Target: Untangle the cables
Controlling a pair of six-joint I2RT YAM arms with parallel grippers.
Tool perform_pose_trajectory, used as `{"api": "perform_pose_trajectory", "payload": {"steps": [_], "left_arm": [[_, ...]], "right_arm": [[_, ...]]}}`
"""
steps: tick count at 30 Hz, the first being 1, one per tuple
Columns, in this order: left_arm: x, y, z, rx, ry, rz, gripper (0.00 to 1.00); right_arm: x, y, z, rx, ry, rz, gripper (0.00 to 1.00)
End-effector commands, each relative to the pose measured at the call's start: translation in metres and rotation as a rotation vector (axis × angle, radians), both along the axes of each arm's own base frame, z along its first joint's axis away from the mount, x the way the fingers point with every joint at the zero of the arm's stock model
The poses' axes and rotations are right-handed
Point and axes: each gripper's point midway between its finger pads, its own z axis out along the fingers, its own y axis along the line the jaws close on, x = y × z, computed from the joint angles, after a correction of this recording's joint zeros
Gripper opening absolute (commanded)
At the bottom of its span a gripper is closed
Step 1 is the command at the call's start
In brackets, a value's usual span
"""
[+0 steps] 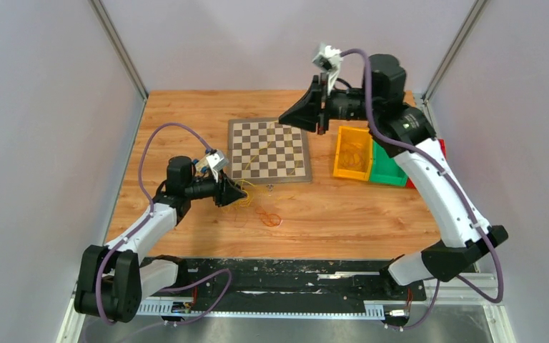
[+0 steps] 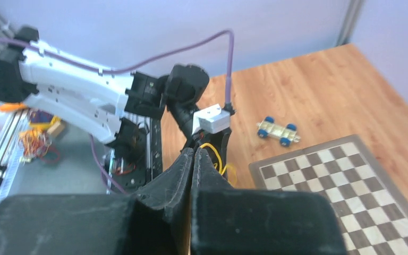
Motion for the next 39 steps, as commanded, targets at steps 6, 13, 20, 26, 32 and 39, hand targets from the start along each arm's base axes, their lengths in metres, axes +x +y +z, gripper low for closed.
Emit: {"api": "perform_pose_trajectory", "payload": {"steps": [6, 13, 20, 26, 32, 39], "left_arm": [[0.006, 0.015, -0.008, 0.092, 0.004, 0.014, 0.39], [0.004, 0.027, -0.017, 0.148, 0.024, 0.052, 0.26], [0.001, 0.035, -0.024, 0.201, 0.025, 0.058, 0.26], [-0.009, 0.017, 0.016, 0.102, -0.117, -0.055, 0.54], [-0.009, -0.032, 0.057, 0.048, -0.311, -0.153, 0.86], [-0.009, -0.089, 0.023, 0.075, -0.265, -0.273, 0.92]], "right_arm": [[0.002, -0.059, 0.089, 0.193, -0.121, -0.192, 0.0], [0.018, -0.102, 0.138, 0.262, -0.247, -0.355, 0.0], [0.037, -0.143, 0.175, 0.298, -0.361, -0.535, 0.0], [0.038, -0.13, 0.115, 0.224, -0.21, -0.439, 0.0], [0.032, -0.121, 0.078, 0.199, -0.091, -0.364, 0.0], [0.024, -0.124, 0.073, 0.191, -0.11, -0.374, 0.0]]}}
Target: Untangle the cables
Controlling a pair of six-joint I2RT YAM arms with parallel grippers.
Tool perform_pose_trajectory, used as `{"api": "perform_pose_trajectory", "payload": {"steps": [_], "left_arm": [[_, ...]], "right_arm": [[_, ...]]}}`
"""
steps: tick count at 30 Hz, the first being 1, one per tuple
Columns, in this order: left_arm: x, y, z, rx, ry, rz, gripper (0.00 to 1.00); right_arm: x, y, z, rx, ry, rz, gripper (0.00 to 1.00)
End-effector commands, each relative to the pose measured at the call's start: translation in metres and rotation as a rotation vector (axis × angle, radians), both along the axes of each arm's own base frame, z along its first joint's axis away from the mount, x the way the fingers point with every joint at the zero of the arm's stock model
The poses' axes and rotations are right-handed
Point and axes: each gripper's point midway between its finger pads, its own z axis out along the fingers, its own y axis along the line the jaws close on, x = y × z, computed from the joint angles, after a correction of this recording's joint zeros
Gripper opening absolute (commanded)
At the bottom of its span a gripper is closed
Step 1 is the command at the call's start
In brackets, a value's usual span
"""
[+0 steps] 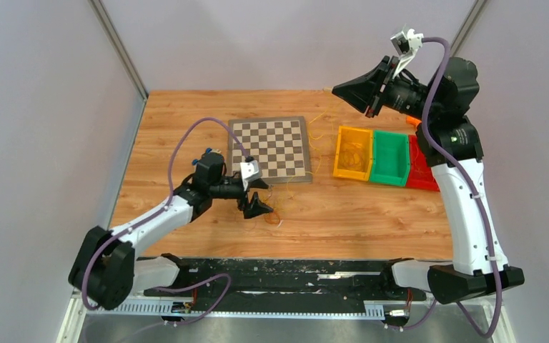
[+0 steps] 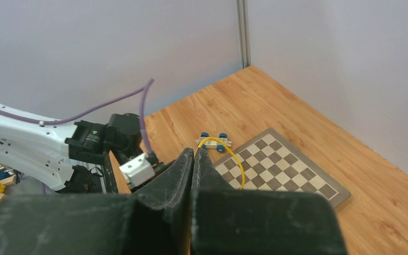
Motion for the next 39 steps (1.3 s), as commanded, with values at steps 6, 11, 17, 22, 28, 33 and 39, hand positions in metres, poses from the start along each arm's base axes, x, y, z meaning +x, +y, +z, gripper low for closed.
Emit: {"api": "perform_pose_trajectory", "payload": {"steps": [6, 11, 17, 22, 28, 33, 39], "left_arm": [[0.004, -0.063, -0.03, 0.082, -0.009, -0.191, 0.94], [0.0, -0.081, -0.053, 0.132, -0.092, -0.269, 0.83], [0.005, -0.09, -0.088, 0.261, -0.054, -0.275, 0.52], [-0.022, -0.081, -0.055, 0.186, -0.04, -0.325, 0.04], [-0.073, -0.074, 0.027, -0.001, 0.06, -0.437, 0.0], [-0.073, -0.076, 0.034, 0.018, 0.047, -0.487, 0.0], [-0.06, -0.087, 0.036, -0.003, 0.004, -0.479, 0.0]], "right_arm": [[-0.023, -0.006, -0.008, -0.011, -0.034, -0.01, 0.0], [-0.022, -0.008, -0.014, -0.022, -0.029, -0.031, 0.0], [-0.019, -0.018, -0.004, -0.032, -0.073, -0.095, 0.0], [-0.005, -0.03, -0.044, -0.132, -0.051, -0.164, 0.0], [-0.031, -0.013, -0.167, -0.216, 0.181, 0.053, 0.0], [-0.055, -0.001, -0.216, -0.188, 0.346, 0.209, 0.02], [-0.081, 0.026, -0.226, -0.158, 0.475, 0.367, 0.06]]}}
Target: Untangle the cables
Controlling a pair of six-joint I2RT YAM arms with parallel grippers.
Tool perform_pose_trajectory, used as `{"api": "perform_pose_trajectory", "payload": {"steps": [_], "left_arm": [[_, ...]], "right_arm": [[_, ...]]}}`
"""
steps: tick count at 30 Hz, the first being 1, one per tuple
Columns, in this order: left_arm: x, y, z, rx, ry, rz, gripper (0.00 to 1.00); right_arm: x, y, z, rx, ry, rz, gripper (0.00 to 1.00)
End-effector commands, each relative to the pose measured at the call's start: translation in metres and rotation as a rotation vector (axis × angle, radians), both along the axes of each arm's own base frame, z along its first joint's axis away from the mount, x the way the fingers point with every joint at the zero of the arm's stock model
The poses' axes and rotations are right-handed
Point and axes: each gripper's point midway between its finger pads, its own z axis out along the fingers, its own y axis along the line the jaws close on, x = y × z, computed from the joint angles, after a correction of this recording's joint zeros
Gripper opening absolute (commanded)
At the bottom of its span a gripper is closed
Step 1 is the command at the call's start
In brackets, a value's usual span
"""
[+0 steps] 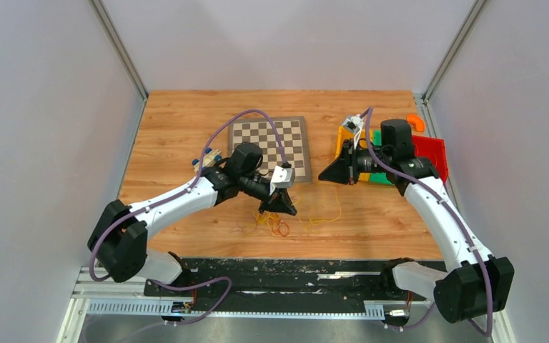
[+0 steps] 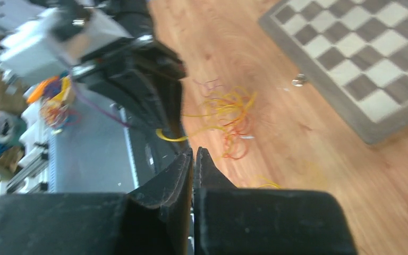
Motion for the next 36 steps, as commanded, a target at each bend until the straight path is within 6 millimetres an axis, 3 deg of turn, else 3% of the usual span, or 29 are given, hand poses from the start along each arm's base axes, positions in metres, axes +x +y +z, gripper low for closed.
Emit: {"api": "perform_pose_trajectory", "payload": {"steps": [1, 4, 6, 8, 12, 17, 20, 23, 27, 31, 35, 36], "left_arm": [[0.005, -0.008, 0.01, -0.039, -0.03, -0.017, 0.0], [0.011, -0.012, 0.014, -0.043, -0.044, -0.009, 0.0], [0.012, -0.013, 0.014, -0.044, -0.046, -0.009, 0.0], [0.011, -0.013, 0.014, -0.045, -0.04, -0.018, 0.0], [0.006, -0.012, 0.014, -0.054, -0.028, -0.036, 0.0], [0.0, -0.01, 0.017, -0.077, -0.031, -0.069, 0.01], [0.001, -0.008, 0.017, -0.08, -0.071, -0.058, 0.01], [0.004, -0.005, 0.014, -0.071, -0.103, -0.034, 0.01], [0.006, -0.002, 0.01, -0.066, -0.128, -0.008, 0.01], [0.005, 0.001, 0.003, -0.055, -0.136, -0.001, 0.01], [0.006, 0.002, 0.001, -0.047, -0.147, 0.005, 0.02], [0.006, 0.003, 0.0, -0.044, -0.148, 0.005, 0.02]], "right_arm": [[-0.029, 0.023, 0.012, 0.094, 0.058, 0.154, 0.06], [-0.031, 0.028, -0.004, 0.108, 0.151, 0.166, 0.11], [-0.03, 0.032, -0.009, 0.104, 0.164, 0.169, 0.3], [-0.03, 0.036, -0.01, 0.087, 0.106, 0.183, 0.56], [-0.033, 0.046, -0.015, 0.038, 0.002, 0.203, 0.85], [-0.036, 0.064, -0.041, -0.026, -0.079, 0.266, 0.94], [-0.033, 0.069, -0.048, -0.023, 0.0, 0.262, 0.95], [-0.037, 0.075, -0.045, 0.021, 0.133, 0.27, 0.87], [-0.041, 0.077, -0.031, 0.071, 0.136, 0.266, 0.5], [-0.043, 0.077, -0.024, 0.086, 0.136, 0.274, 0.32], [-0.043, 0.077, -0.022, 0.089, 0.129, 0.276, 0.01], [-0.043, 0.077, -0.022, 0.088, 0.126, 0.273, 0.0]]}}
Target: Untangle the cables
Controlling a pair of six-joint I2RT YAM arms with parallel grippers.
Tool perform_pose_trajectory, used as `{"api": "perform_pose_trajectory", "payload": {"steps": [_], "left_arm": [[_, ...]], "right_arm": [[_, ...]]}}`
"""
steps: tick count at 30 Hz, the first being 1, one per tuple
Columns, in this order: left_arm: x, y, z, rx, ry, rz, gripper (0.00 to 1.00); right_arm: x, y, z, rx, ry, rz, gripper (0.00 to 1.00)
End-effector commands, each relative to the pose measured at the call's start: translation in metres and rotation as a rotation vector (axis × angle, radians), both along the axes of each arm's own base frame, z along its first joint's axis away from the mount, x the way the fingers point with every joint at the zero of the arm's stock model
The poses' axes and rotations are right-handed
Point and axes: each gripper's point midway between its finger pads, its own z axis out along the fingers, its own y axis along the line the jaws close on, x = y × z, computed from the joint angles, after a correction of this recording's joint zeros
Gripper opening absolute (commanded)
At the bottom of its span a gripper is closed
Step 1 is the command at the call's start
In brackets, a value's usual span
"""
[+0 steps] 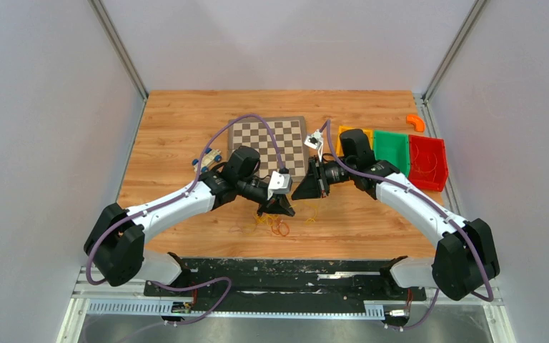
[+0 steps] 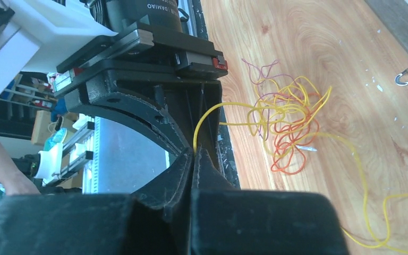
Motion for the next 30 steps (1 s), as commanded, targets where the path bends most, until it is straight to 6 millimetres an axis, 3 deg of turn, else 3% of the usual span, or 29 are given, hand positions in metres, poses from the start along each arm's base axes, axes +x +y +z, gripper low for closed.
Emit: {"api": "perform_pose_trajectory", "payload": {"steps": [1, 6, 7, 9, 12, 13, 14, 15, 19, 21, 25, 26, 28, 30], "left_arm": [[0.004, -0.001, 0.014, -0.044, -0.088, -0.002, 0.03], [0.004, 0.005, 0.01, -0.016, -0.096, 0.019, 0.13], [0.006, 0.007, 0.008, -0.006, -0.106, 0.036, 0.27], [0.007, 0.014, -0.003, 0.04, -0.117, 0.054, 0.44], [0.011, 0.028, -0.03, 0.12, -0.161, 0.088, 0.55], [0.015, 0.036, -0.048, 0.165, -0.187, 0.118, 0.58], [0.024, 0.035, -0.05, 0.155, -0.231, 0.141, 0.61], [0.029, 0.041, -0.065, 0.19, -0.258, 0.171, 0.63], [0.054, 0.028, -0.063, 0.12, -0.356, 0.234, 0.7], [0.059, 0.024, -0.07, 0.139, -0.341, 0.24, 0.67], [0.075, 0.041, -0.102, 0.274, -0.363, 0.263, 0.5], [0.08, 0.048, -0.105, 0.283, -0.365, 0.278, 0.36], [0.072, 0.058, -0.106, 0.263, -0.37, 0.224, 0.19], [0.063, 0.062, -0.104, 0.268, -0.376, 0.179, 0.09]], "right_arm": [[-0.001, 0.001, 0.021, 0.055, -0.058, 0.014, 0.0], [0.001, -0.004, 0.019, 0.043, -0.054, -0.01, 0.0], [0.003, -0.006, 0.02, 0.037, -0.058, -0.023, 0.0], [0.008, -0.013, 0.026, 0.04, -0.076, -0.061, 0.0], [0.01, -0.021, 0.053, 0.076, -0.108, -0.098, 0.0], [0.009, -0.021, 0.065, 0.092, -0.117, -0.103, 0.0], [0.007, -0.022, 0.076, 0.106, -0.117, -0.112, 0.0], [0.006, -0.023, 0.085, 0.116, -0.122, -0.122, 0.0], [0.004, -0.028, 0.1, 0.131, -0.121, -0.173, 0.0], [0.006, -0.032, 0.105, 0.136, -0.125, -0.195, 0.0], [0.018, -0.056, 0.131, 0.171, -0.165, -0.282, 0.0], [0.02, -0.064, 0.142, 0.183, -0.188, -0.308, 0.0], [0.021, -0.078, 0.163, 0.201, -0.232, -0.348, 0.0], [0.025, -0.093, 0.182, 0.209, -0.274, -0.398, 0.0]]}}
